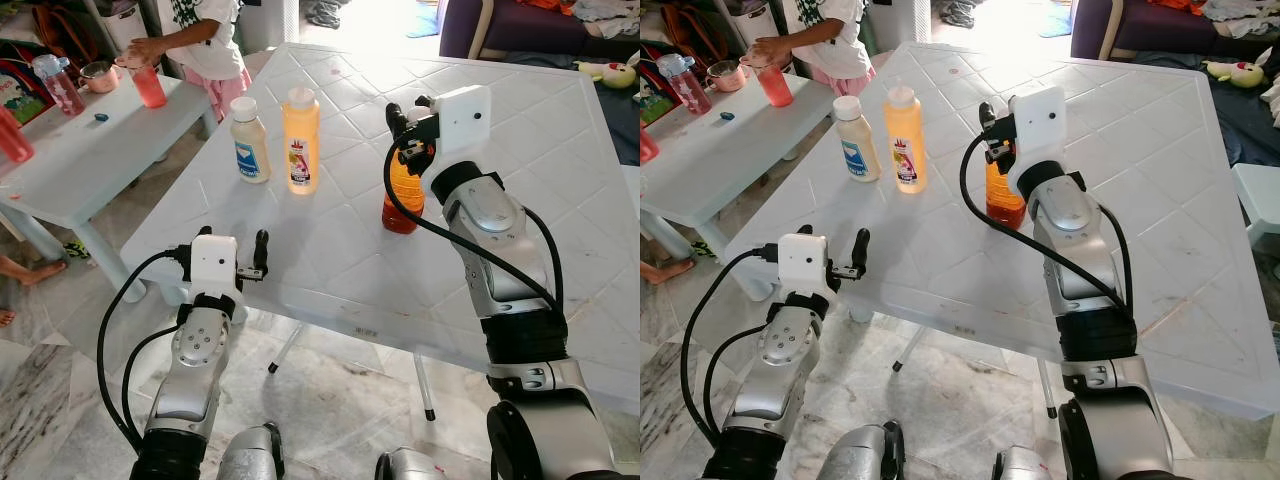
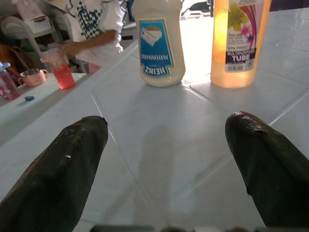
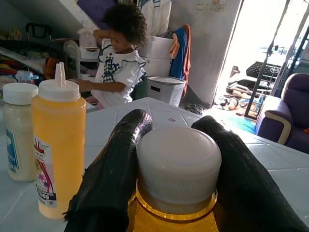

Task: Restocking fridge

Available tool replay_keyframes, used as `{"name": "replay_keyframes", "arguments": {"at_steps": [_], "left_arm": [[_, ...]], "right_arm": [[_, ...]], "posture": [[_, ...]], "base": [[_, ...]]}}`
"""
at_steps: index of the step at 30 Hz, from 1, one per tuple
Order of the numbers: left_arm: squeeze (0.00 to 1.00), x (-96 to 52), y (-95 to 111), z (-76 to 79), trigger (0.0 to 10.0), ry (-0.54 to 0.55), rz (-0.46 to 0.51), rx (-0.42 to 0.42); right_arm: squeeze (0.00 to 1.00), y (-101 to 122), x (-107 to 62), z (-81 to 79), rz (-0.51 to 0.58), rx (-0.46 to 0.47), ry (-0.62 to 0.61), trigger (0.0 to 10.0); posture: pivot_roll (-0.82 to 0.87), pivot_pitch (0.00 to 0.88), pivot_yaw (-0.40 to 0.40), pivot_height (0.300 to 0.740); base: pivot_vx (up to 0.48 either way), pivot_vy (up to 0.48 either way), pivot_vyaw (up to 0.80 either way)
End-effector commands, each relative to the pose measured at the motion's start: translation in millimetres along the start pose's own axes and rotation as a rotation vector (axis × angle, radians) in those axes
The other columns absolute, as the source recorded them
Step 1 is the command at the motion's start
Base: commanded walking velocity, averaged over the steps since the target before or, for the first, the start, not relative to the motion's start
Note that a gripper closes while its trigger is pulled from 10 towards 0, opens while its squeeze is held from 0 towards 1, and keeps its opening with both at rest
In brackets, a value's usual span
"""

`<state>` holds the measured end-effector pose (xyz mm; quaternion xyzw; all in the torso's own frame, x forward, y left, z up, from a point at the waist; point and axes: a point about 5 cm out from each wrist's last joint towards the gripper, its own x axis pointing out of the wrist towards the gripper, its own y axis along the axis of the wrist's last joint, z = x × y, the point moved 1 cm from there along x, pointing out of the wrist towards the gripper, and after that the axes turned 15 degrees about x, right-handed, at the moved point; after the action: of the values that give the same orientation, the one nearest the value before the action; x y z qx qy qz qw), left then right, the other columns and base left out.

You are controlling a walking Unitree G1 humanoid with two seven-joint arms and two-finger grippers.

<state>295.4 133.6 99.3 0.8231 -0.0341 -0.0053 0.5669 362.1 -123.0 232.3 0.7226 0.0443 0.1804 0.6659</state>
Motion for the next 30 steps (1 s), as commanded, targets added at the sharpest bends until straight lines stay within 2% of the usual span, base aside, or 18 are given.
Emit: {"name": "replay_keyframes", "arguments": {"at_steps": [1, 3, 4, 7, 9, 12, 15, 22, 23, 27, 28, 30], "left_arm": [[0.00, 1.4, 0.1, -3.9, 10.0, 0.009, -0.008, 0.013], [0.00, 1.5, 0.2, -4.3, 10.0, 0.011, -0.008, 0.013], [0.00, 1.3, 0.1, -4.2, 10.0, 0.011, -0.009, 0.014], [0.00, 1.0, -0.8, -3.1, 10.0, 0.010, -0.016, 0.015], [0.00, 0.6, -1.5, -2.1, 10.0, 0.009, -0.020, 0.015], [0.00, 1.1, -1.8, -1.6, 10.0, 0.006, -0.023, 0.016], [0.00, 2.1, -2.8, -3.6, 10.0, 0.007, -0.028, 0.020], [0.00, 2.7, -3.6, -4.8, 10.0, 0.003, -0.029, 0.027], [0.00, 2.5, -3.7, -5.3, 10.0, 0.004, -0.030, 0.027], [0.00, 2.0, -3.8, -5.5, 10.0, 0.006, -0.031, 0.027], [0.00, 1.0, -4.0, -5.6, 10.0, 0.009, -0.033, 0.026], [0.00, -0.5, -4.7, -5.7, 10.0, 0.011, -0.035, 0.025]], "right_arm": [[0.00, -1.5, -0.5, -2.3, -0.021, -0.012, 0.006, 0.0], [0.00, -0.4, -0.2, -3.7, -0.023, -0.013, 0.012, 4.7], [0.00, -1.1, -0.6, -4.0, -0.036, -0.013, 0.009, 10.0], [0.00, -4.8, -2.1, -6.6, -0.059, -0.006, 0.042, 10.0], [0.00, -4.3, -4.0, -4.6, -0.043, -0.001, 0.025, 10.0], [0.00, -6.6, -10.1, -5.7, -0.037, 0.002, 0.066, 10.0], [0.00, -15.2, -20.0, -13.3, -0.067, -0.011, 0.175, 10.0], [0.00, -22.4, -29.0, -27.6, -0.094, -0.022, 0.305, 10.0], [0.00, -18.6, -28.1, -33.7, -0.044, -0.051, 0.294, 10.0], [0.00, -15.3, -27.7, -36.9, -0.004, -0.067, 0.284, 10.0], [0.00, -14.1, -28.1, -43.6, 0.008, 0.016, 0.322, 10.0], [0.00, -11.7, -28.0, -43.7, 0.036, 0.060, 0.266, 10.0]], "posture": [[0.06, 0.083, 0.059, 0.740], [0.05, 0.084, 0.059, 0.740], [0.06, 0.085, 0.059, 0.740], [0.06, 0.085, 0.057, 0.740], [0.06, 0.085, 0.056, 0.740], [0.05, 0.084, 0.053, 0.740], [0.05, 0.081, 0.058, 0.740], [0.05, 0.074, 0.063, 0.740], [0.06, 0.072, 0.061, 0.740], [0.06, 0.070, 0.056, 0.740], [0.07, 0.069, 0.055, 0.740], [0.07, 0.068, 0.050, 0.740]], "base": [[0.000, 0.000, 0.00], [-0.270, 0.000, 0.00], [-0.270, 0.000, 0.00], [-0.283, 0.000, 0.00], [-0.296, 0.000, 0.00], [-0.310, 0.000, 0.00], [-0.352, 0.000, 0.00], [-0.358, 0.000, 0.00], [-0.360, 0.000, 0.00], [-0.358, 0.000, 0.00], [-0.360, 0.000, 0.00], [-0.356, 0.000, 0.00]]}}
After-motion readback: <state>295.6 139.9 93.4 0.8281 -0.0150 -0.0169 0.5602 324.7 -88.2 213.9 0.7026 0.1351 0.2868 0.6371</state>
